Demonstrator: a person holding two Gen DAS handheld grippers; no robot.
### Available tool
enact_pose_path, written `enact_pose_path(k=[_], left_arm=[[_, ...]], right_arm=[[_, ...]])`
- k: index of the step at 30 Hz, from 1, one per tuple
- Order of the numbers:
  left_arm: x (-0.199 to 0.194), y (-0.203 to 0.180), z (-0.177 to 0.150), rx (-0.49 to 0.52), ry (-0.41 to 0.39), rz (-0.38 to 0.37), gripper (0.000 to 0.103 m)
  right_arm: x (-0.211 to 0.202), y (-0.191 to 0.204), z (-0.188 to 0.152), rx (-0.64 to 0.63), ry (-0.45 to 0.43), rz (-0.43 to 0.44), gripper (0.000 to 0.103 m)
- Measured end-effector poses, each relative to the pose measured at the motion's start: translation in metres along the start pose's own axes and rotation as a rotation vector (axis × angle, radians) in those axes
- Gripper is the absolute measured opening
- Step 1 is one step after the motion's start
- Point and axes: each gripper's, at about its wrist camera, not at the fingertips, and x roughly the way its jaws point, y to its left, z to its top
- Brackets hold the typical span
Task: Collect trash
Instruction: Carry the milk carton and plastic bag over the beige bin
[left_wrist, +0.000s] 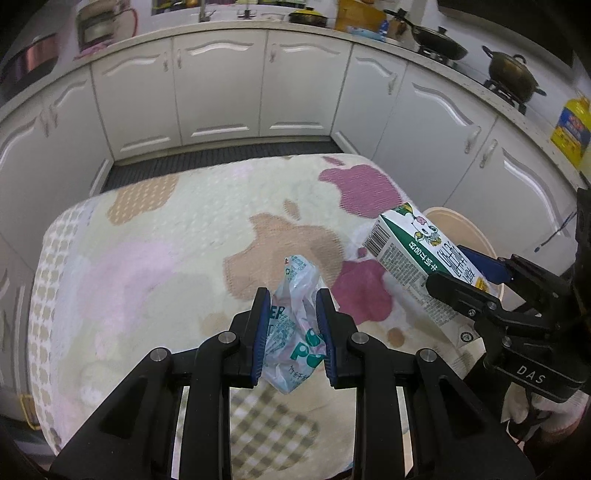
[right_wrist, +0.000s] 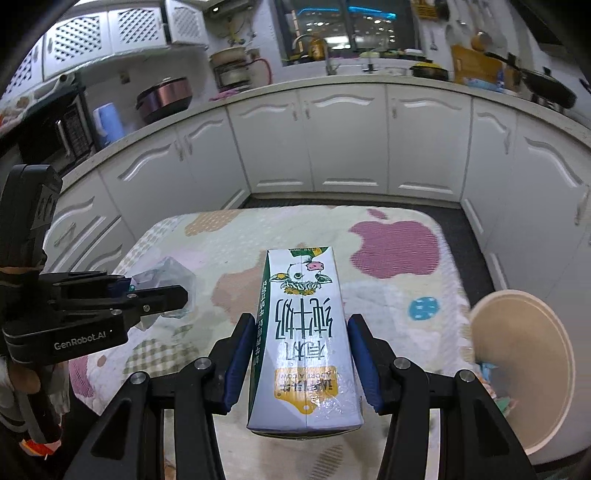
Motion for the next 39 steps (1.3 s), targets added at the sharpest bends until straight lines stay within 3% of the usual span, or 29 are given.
enact_pose_path(k=[10,22,39], left_arm=[[0.011,-0.062,0.036,0.100,-0.022,-0.091,0.023],[0.055,-0.132,0.058,0.165,0.053,-0.238,0.023],[0.110,-0.211,0.069,0.244,0.127,-0.277,0.023]], right_arm=[[-0.030,-0.067,-0.004,0.112,-0.042,-0.117,0.050],[-0.065,-0.146,-0.024,0.265,-0.061,-0.239,0.050],[-0.054,-0.210,-0.058,0.408,-0.005,-0.295,0.050]])
